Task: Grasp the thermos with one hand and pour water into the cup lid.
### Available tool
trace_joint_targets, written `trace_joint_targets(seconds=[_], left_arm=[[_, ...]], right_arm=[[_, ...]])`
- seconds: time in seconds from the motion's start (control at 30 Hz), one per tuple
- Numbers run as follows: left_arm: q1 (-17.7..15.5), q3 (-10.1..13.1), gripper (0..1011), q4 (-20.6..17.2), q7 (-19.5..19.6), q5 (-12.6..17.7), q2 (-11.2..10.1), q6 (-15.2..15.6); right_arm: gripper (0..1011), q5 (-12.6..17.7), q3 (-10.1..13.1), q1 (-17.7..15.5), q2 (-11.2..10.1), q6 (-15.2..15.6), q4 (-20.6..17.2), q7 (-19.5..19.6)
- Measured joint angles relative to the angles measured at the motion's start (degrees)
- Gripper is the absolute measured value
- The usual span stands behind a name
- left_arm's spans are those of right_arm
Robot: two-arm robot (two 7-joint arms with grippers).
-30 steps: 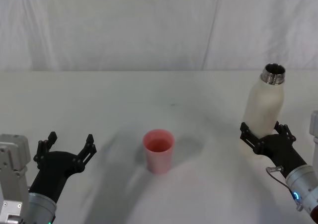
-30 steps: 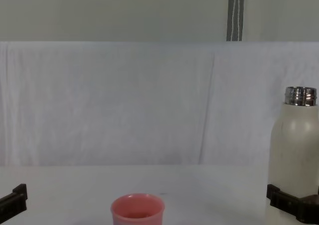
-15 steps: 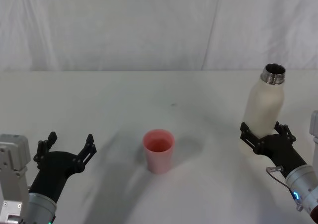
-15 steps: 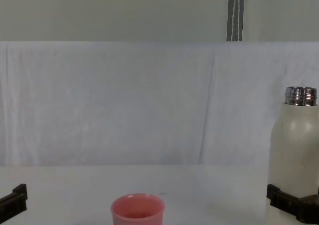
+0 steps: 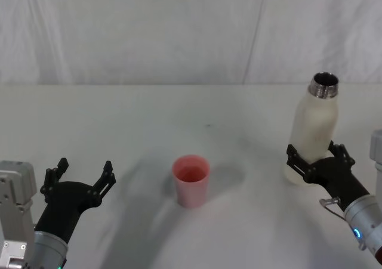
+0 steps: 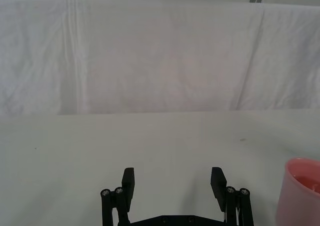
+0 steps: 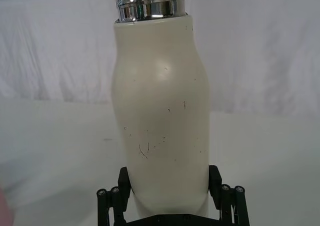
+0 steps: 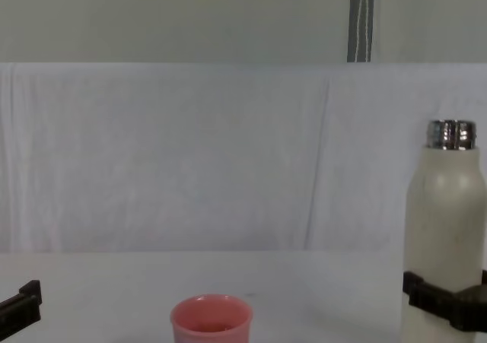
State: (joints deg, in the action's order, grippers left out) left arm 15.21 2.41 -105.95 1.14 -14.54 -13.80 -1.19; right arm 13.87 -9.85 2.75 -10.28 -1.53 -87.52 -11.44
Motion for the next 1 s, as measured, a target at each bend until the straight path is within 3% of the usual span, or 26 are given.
trace_joint_targets(seconds=[0.13,0.3,0.43,0.53,0.6,1.0], left_arm=[[0.00,0.00,1001,0.00,0.00,0.00,0.00,0.00],[0.00,0.00,1001,0.00,0.00,0.00,0.00,0.00],[0.00,0.00,1001,0.00,0.00,0.00,0.00,0.00],[0.00,0.00,1001,0.00,0.00,0.00,0.00,0.00],[0.00,0.00,1001,0.00,0.00,0.00,0.00,0.00],[0.00,0.00,1001,0.00,0.00,0.00,0.00,0.00]], right_arm=[[960,-2.40,-0.57,-0.10,-0.90,0.18,-1.52,0.62],[960,-7.51,-1.80,-0.29,-2.56,0.99,-3.99,1.99],[960,-13.45,-2.98,-0.52,-4.02,1.96,-6.04,3.51],[960,-16.26,-3.48,-0.62,-4.68,2.49,-7.00,4.16],[960,-20.05,-4.23,-0.74,-5.50,3.11,-8.02,4.98],[960,-32.58,-6.64,-1.11,-7.15,4.14,-10.32,8.00]])
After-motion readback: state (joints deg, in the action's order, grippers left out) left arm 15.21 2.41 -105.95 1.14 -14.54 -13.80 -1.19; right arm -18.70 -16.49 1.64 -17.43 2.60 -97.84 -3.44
